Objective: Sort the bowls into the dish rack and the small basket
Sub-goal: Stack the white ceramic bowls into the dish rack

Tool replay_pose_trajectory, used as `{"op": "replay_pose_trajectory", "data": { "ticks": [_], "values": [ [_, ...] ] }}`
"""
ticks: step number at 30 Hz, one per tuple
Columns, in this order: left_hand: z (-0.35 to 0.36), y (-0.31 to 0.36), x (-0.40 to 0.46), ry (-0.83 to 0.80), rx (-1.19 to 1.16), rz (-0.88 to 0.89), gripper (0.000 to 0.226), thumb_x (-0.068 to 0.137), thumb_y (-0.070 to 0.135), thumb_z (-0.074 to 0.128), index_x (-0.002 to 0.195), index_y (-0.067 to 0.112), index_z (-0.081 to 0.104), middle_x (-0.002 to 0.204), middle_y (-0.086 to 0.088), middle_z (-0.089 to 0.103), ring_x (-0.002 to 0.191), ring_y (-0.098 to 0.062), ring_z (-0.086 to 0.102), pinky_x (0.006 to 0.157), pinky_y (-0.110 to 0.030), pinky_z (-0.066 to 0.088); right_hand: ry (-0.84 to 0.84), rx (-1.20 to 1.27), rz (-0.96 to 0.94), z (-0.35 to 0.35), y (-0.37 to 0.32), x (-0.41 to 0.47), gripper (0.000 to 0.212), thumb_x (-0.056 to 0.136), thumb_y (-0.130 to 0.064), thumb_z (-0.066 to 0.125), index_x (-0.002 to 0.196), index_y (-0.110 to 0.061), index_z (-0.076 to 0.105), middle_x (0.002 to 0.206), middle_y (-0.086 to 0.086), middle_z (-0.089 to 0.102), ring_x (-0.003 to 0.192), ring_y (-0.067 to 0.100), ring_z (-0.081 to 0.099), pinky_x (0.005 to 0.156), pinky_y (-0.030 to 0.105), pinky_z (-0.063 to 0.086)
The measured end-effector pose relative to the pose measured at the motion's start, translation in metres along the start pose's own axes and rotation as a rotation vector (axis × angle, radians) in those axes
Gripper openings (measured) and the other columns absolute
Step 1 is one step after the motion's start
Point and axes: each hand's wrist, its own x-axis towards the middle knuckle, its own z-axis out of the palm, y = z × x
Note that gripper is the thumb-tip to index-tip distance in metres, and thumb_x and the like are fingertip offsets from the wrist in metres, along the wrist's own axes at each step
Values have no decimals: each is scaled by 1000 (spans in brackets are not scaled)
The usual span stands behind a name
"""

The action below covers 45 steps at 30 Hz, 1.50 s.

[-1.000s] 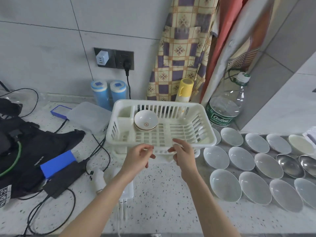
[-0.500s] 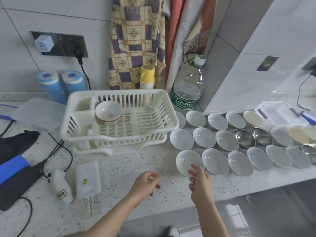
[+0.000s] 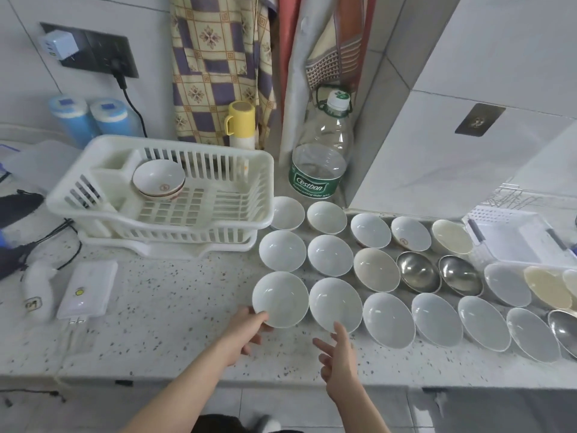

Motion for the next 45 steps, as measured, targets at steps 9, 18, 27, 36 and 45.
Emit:
{"op": "replay_pose_trajectory", "data": {
  "ticks": [9, 18, 27, 36, 45],
  "values": [
    [19, -2, -3, 57, -288, -42, 19, 91, 3, 48, 108, 3, 57, 85, -21, 74, 46, -11, 36, 37, -18, 23, -23, -6, -89, -10, -11, 9, 33, 88, -13, 52, 121, -12, 50, 99, 13, 73, 53, 15, 39, 35, 19, 24],
    [-40, 7, -18, 53, -168, 108, 26, 83, 8, 52, 106, 5, 64, 82, -20, 76, 39, -7, 34, 37, -19, 24, 23, 36, -95, -4, 0, -8, 5, 84, -7, 48, 88, -11, 50, 81, 14, 76, 44, 13, 24, 33, 17, 20],
    [-130, 53, -36, 20, -213, 338, 23, 86, 8, 50, 100, -1, 65, 67, -15, 73, 42, -11, 31, 39, -21, 21, -22, 143, -300, 68, -24, -49, 10, 83, -3, 47, 76, -10, 47, 100, 39, 59, 40, 9, 22, 36, 20, 20],
    [-250, 102, -38, 176, -355, 529, 19, 84, 9, 53, 93, -1, 66, 76, -23, 74, 40, -12, 31, 36, -19, 20, -85, 132, -613, 180, -73, -94, 16, 79, -12, 47, 65, -15, 40, 68, 12, 48, 46, 12, 23, 41, 21, 21],
    [-336, 129, -10, 439, -566, 595, 11, 84, 10, 55, 80, 3, 62, 63, -18, 72, 34, -13, 36, 34, -14, 22, -134, -60, -798, 278, -95, -107, 16, 84, -19, 44, 73, -14, 54, 79, 24, 66, 59, 15, 34, 55, 28, 31]
  ]
}}
